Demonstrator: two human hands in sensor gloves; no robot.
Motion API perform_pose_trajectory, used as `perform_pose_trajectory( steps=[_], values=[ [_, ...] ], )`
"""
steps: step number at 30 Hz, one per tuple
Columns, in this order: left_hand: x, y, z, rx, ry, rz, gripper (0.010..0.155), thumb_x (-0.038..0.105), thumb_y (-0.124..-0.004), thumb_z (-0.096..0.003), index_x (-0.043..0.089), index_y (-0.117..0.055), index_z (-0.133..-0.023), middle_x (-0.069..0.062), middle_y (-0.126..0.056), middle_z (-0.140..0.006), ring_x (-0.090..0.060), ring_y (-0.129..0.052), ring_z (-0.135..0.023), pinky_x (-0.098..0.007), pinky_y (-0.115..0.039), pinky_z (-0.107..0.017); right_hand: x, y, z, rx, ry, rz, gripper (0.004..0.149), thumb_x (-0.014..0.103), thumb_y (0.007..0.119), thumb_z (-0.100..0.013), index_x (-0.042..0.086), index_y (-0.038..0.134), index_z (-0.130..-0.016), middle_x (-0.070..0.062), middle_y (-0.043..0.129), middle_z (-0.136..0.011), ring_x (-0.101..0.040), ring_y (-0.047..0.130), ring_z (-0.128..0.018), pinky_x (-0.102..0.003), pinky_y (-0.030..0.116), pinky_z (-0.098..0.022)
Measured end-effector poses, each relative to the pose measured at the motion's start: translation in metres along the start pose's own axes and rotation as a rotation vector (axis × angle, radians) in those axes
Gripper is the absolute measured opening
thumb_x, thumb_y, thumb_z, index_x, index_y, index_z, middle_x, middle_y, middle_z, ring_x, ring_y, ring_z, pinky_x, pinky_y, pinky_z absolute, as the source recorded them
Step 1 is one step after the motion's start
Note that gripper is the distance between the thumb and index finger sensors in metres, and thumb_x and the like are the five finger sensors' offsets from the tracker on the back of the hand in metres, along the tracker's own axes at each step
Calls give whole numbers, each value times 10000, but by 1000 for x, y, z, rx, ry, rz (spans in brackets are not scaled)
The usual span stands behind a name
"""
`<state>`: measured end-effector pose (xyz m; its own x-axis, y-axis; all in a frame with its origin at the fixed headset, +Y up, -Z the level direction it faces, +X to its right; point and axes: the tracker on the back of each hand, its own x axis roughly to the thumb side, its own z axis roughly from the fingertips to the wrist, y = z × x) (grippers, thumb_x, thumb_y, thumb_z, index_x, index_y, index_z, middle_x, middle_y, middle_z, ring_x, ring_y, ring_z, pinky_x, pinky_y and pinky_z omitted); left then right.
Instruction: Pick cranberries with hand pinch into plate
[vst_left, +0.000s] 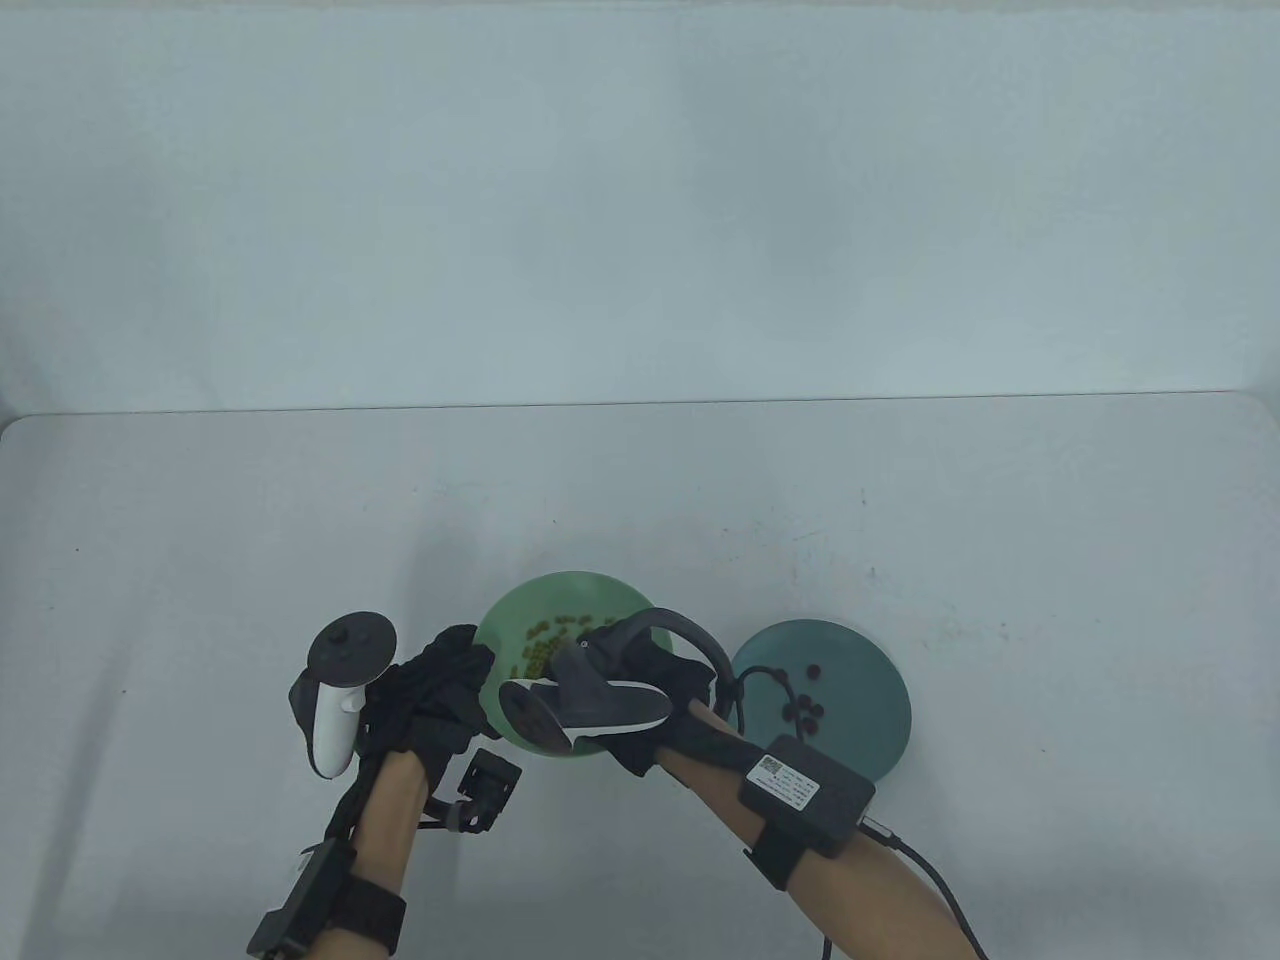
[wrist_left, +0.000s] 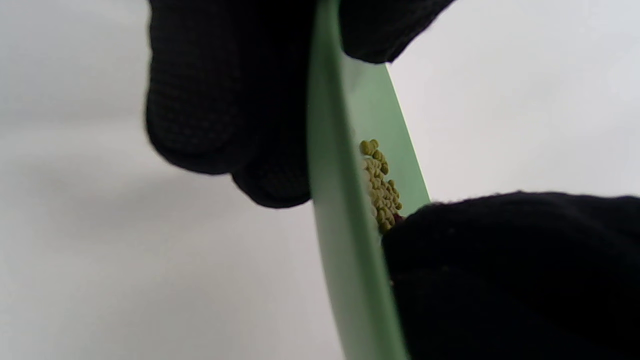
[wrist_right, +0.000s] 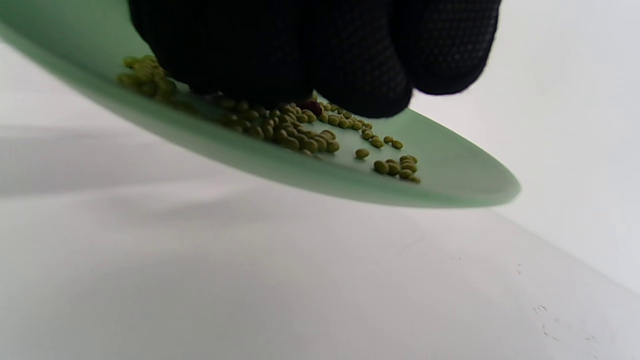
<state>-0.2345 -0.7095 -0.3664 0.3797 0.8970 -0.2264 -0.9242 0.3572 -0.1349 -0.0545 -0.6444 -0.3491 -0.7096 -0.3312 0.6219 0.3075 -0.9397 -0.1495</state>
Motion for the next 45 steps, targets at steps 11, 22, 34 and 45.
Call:
perform_pose_trajectory(
  steps=[11,22,34,45],
  values=[
    [1,0,0,4,-6,-30,518,210,-665,-587,-39,-575,-1031,-199,-860,-808,-247,-1094,-464,-306,-964,-347,1,1,0,0,-8,-16,444,485,750,-508,224,860,-851,145,930,-455,-76,972,-426,-402,859,-517],
    [1,-2,0,-2,-6,-40,516,209,-664,-587,-37,-576,-1032,-196,-863,-807,-243,-1094,-462,-306,-963,-346,-13,-11,5,7,2,-90,447,488,755,-511,212,865,-844,146,928,-460,-77,971,-427,-403,857,-518],
    [1,-3,0,-5,-5,-53,516,210,-665,-587,-36,-576,-1033,-198,-863,-808,-245,-1093,-465,-309,-962,-347,-71,-31,35,-68,148,-124,449,489,753,-513,211,862,-848,146,927,-471,-79,969,-436,-404,854,-520],
    [1,-2,0,2,-8,-48,516,211,-665,-587,-35,-576,-1033,-197,-862,-809,-245,-1092,-465,-309,-961,-348,-149,12,80,19,372,-156,449,486,753,-515,207,860,-850,144,927,-474,-79,968,-438,-403,853,-520]
  ],
)
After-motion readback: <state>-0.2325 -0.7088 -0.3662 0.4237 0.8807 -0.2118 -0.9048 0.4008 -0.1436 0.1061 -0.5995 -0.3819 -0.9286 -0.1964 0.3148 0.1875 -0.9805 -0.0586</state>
